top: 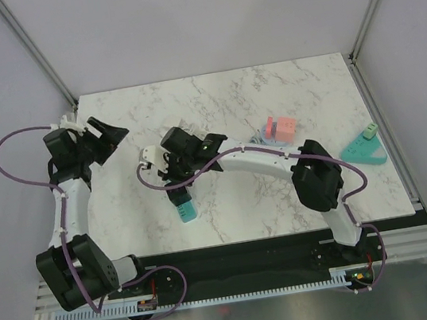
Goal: Insert the plug
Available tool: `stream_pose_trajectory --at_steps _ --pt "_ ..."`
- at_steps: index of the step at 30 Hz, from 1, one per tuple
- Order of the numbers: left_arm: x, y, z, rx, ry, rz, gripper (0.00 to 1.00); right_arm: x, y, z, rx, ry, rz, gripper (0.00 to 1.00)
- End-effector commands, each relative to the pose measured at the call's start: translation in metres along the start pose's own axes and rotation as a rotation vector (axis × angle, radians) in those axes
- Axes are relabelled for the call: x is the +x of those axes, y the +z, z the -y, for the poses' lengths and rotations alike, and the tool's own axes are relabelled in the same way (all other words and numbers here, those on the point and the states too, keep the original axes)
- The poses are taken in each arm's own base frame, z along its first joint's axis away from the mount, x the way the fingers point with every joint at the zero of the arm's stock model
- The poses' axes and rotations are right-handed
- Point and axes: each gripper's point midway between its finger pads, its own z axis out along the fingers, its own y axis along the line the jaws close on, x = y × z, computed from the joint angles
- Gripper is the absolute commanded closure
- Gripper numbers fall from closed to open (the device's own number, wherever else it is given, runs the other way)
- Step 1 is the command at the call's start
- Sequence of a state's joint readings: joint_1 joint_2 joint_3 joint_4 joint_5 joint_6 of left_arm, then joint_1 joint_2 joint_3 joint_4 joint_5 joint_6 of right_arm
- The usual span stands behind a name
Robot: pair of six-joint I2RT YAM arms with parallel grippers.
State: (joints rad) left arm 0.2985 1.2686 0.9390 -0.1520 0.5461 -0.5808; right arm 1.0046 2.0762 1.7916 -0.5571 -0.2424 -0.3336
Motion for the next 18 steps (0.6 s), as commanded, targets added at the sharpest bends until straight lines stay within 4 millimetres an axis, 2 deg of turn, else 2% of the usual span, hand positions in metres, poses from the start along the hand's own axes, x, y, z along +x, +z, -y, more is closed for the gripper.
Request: stream_pose_trajectory --at_steps 1,2,3,4,6,7,8,9,10,11,12,13,14,15,16,18 --pt "0.005 0.008 0.005 -0.024 0.142 -0.029 0.14 -0.057 -0.054 0.016 0.117 0.056 0.202 1.00" --pt "0.015 0.015 0.008 -0.025 0.159 -0.060 0.14 -0.049 -0.056 0.016 0.135 0.079 0.199 1.00" --pt "0.021 0.017 0.008 -0.036 0.171 -0.077 0.14 -0.049 -0.064 0.020 0.165 0.114 0.218 1.00" --pt "0.024 0.020 0.006 -0.053 0.197 -0.084 0.14 -0.047 -0.073 0.030 0.227 0.146 0.236 1.00" --pt "0.037 0.031 0.013 -0.054 0.238 -0.131 0.14 -0.047 -0.100 0.037 0.306 0.182 0.320 0.98" --pt "0.039 0.035 0.014 -0.068 0.274 -0.145 0.14 -0.060 -0.135 0.049 0.405 0.217 0.419 0.97" --pt "0.050 0.041 0.024 -0.050 0.310 -0.172 0.14 -0.036 -0.132 0.049 0.444 0.247 0.393 0.95" --pt "0.055 0.048 0.019 -0.082 0.331 -0.184 0.14 -0.032 -0.143 0.051 0.483 0.268 0.419 0.88" --pt "0.059 0.054 0.026 -0.078 0.376 -0.195 0.15 -0.022 -0.165 0.056 0.573 0.316 0.453 0.78" --pt "0.067 0.060 0.032 -0.075 0.411 -0.209 0.14 -0.017 -0.177 0.060 0.618 0.343 0.466 0.78" --pt "0.071 0.070 0.023 -0.109 0.429 -0.228 0.14 -0.010 -0.186 0.062 0.654 0.392 0.479 0.77" --pt "0.062 0.076 0.031 -0.102 0.468 -0.225 0.14 -0.002 -0.201 0.061 0.675 0.422 0.479 0.69" --pt "0.061 0.082 0.031 -0.112 0.477 -0.239 0.15 0.005 -0.209 0.063 0.704 0.425 0.468 0.61" --pt "0.061 0.093 0.020 -0.151 0.486 -0.265 0.15 0.010 -0.216 0.063 0.725 0.425 0.462 0.51" --pt "0.047 0.100 0.031 -0.148 0.496 -0.242 0.16 0.008 -0.231 0.062 0.742 0.425 0.492 0.36" --pt "0.042 0.110 0.028 -0.173 0.503 -0.232 0.17 0.019 -0.236 0.061 0.766 0.437 0.501 0.16"
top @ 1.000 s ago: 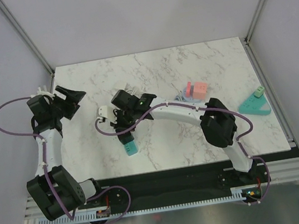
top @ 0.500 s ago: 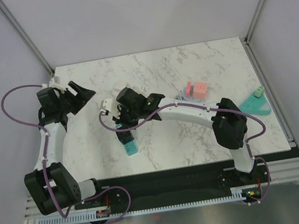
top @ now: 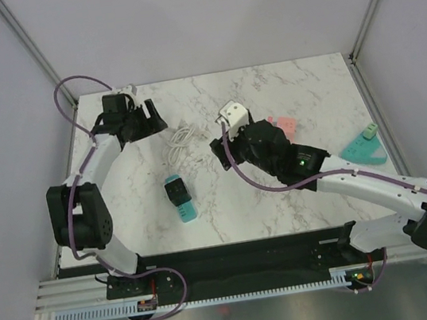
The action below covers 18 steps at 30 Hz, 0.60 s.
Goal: Insert the plug
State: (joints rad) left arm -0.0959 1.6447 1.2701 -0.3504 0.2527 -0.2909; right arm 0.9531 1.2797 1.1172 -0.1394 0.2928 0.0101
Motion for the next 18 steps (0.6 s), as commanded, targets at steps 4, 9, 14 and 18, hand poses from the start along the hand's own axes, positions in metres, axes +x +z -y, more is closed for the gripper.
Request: stream_pose_trajectory --at_steps 4,9,14,18 --pt "-0.028 0.044 -0.028 -0.132 0.091 0.007 0.16 -0.004 -0.028 0.039 0.194 0.147 0.122 0.02" --pt "-0.021 0.076 -0.035 -0.186 0.053 -0.047 0.12 0.004 -0.030 0.037 0.179 0.161 0.119 0.02" --pt "-0.034 0.092 -0.030 -0.257 -0.205 -0.005 0.11 0.005 -0.025 0.035 0.175 0.155 0.124 0.02" --pt "-0.036 0.108 -0.017 -0.267 -0.424 -0.007 0.07 0.009 -0.021 0.034 0.172 0.143 0.109 0.02"
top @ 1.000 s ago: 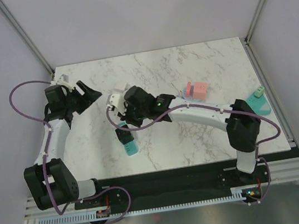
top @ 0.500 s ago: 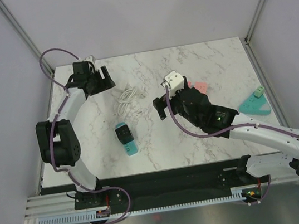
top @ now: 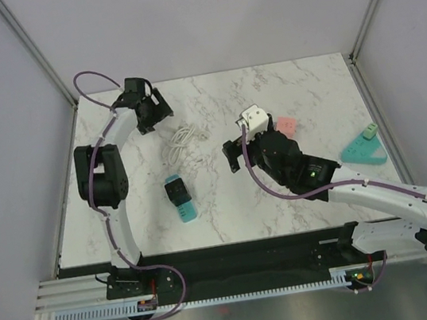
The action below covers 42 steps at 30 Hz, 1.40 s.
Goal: Insert the plug
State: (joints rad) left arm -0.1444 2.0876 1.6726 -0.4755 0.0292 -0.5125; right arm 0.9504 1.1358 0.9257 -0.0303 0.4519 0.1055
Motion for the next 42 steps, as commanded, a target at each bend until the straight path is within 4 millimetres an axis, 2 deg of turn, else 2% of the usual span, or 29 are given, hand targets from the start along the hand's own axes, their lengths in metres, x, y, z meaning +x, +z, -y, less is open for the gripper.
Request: stream_pose_trajectory --at_steps 1,2,7,10,12,16,17,22,28,31,33,35,36,37,39,40,42 --pt "-0.026 -0.003 0.022 -0.021 -0.254 0.038 0.07 -0.009 0.005 -0.001 0.007 0.022 0.038 0.02" --pt "-0.026 -0.002 0.024 -0.032 -0.277 0.028 0.00 -0.007 0.007 -0.004 -0.008 0.014 0.033 0.02" --pt "-0.015 0.011 0.039 -0.062 -0.310 -0.018 0.00 -0.004 0.008 -0.002 0.006 0.013 0.029 0.02" --pt "-0.012 0.015 0.037 -0.102 -0.323 -0.014 0.00 -0.005 0.006 0.000 0.013 0.013 0.036 0.02" --pt "-0.001 0.025 0.032 -0.141 -0.343 -0.050 0.00 -0.006 0.006 0.001 0.015 0.006 0.040 0.02" --pt "0.002 0.038 0.035 -0.160 -0.325 -0.057 0.00 -0.004 0.007 0.000 0.012 0.002 0.038 0.02" --pt "0.008 0.046 0.031 -0.181 -0.320 -0.071 0.00 -0.003 0.007 0.000 0.012 0.005 0.037 0.02" --pt "0.009 0.053 0.015 -0.269 -0.324 -0.047 0.00 -0.002 0.007 -0.001 0.001 0.004 0.037 0.02" --pt "0.007 0.067 0.019 -0.250 -0.309 -0.052 0.09 0.001 0.005 0.002 0.013 -0.003 0.037 0.02" --pt "0.012 0.067 0.027 -0.222 -0.282 -0.072 0.22 0.002 0.006 0.005 0.028 -0.007 0.032 0.02" --pt "0.016 0.067 0.028 -0.214 -0.260 -0.080 0.27 0.002 0.007 0.003 0.026 -0.008 0.031 0.02" --pt "0.016 0.065 0.033 -0.182 -0.248 -0.085 0.37 0.003 0.008 0.003 0.025 -0.005 0.027 0.02" --pt "0.014 0.064 0.036 -0.169 -0.240 -0.083 0.44 0.003 0.008 0.002 0.022 -0.006 0.025 0.02" --pt "0.012 0.062 0.038 -0.158 -0.238 -0.080 0.56 0.002 0.008 0.001 0.018 -0.006 0.025 0.02" --pt "0.004 0.055 0.044 -0.131 -0.223 -0.062 0.72 0.004 0.008 0.001 0.015 0.003 0.015 0.02" --pt "0.000 0.053 0.047 -0.120 -0.216 -0.051 0.84 0.005 0.007 0.001 0.017 0.009 0.011 0.02" --pt "-0.015 0.042 0.056 -0.078 -0.189 -0.010 0.93 0.009 0.006 0.006 0.054 0.053 -0.021 0.02"
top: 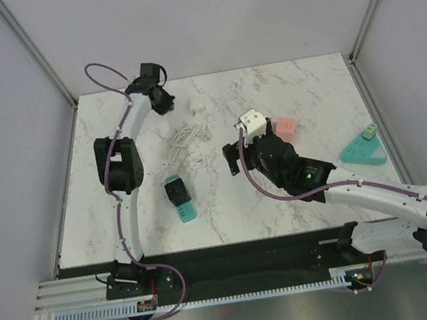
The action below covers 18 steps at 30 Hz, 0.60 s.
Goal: Insert the plug
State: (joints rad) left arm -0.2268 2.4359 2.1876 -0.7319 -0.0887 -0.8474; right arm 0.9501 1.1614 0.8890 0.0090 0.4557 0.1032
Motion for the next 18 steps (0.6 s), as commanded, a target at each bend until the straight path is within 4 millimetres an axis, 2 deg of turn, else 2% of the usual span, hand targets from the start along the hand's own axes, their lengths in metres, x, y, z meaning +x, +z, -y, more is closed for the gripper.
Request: stream_pose_trajectory --at_steps 1,5,6,7,8,9,10,12,13,14,15,16,18 --pt "-0.008 -0.022 0.012 0.047 0.081 0.029 0.98 -0.007 -0.001 0.012 0.075 0.087 -0.016 0.02" --pt "-0.032 -0.052 0.036 0.143 0.158 0.110 0.98 -0.011 -0.001 0.026 0.085 0.197 -0.049 0.04" --pt "-0.040 -0.068 0.043 0.169 0.171 0.140 0.98 -0.012 -0.002 0.028 0.079 0.219 -0.052 0.04" --pt "-0.045 -0.074 0.046 0.182 0.185 0.160 0.98 -0.015 -0.003 0.030 0.074 0.248 -0.048 0.04" --pt "-0.048 -0.077 0.040 0.158 0.196 0.177 0.98 -0.019 -0.005 0.033 0.066 0.264 -0.040 0.05" --pt "-0.053 -0.090 0.041 0.162 0.196 0.200 0.97 -0.020 -0.005 0.040 0.085 0.272 -0.040 0.04" --pt "-0.054 -0.094 0.039 0.160 0.205 0.209 0.93 -0.021 -0.006 0.045 0.095 0.274 -0.036 0.05" --pt "-0.047 -0.095 0.029 0.137 0.218 0.193 0.90 -0.019 -0.005 0.068 0.185 0.274 -0.049 0.04" --pt "-0.049 -0.107 0.029 0.146 0.219 0.206 0.90 -0.017 -0.005 0.078 0.224 0.276 -0.057 0.04" --pt "-0.040 -0.103 0.017 0.120 0.223 0.183 0.91 -0.014 -0.001 0.095 0.275 0.296 -0.066 0.04" --pt "-0.037 -0.108 0.015 0.122 0.224 0.179 0.95 -0.011 0.002 0.100 0.279 0.310 -0.072 0.04" --pt "-0.027 -0.114 0.011 0.147 0.243 0.161 0.97 -0.006 0.009 0.105 0.287 0.323 -0.081 0.04" --pt "-0.018 -0.124 0.010 0.189 0.265 0.148 0.98 -0.007 0.023 0.127 0.310 0.342 -0.073 0.04"
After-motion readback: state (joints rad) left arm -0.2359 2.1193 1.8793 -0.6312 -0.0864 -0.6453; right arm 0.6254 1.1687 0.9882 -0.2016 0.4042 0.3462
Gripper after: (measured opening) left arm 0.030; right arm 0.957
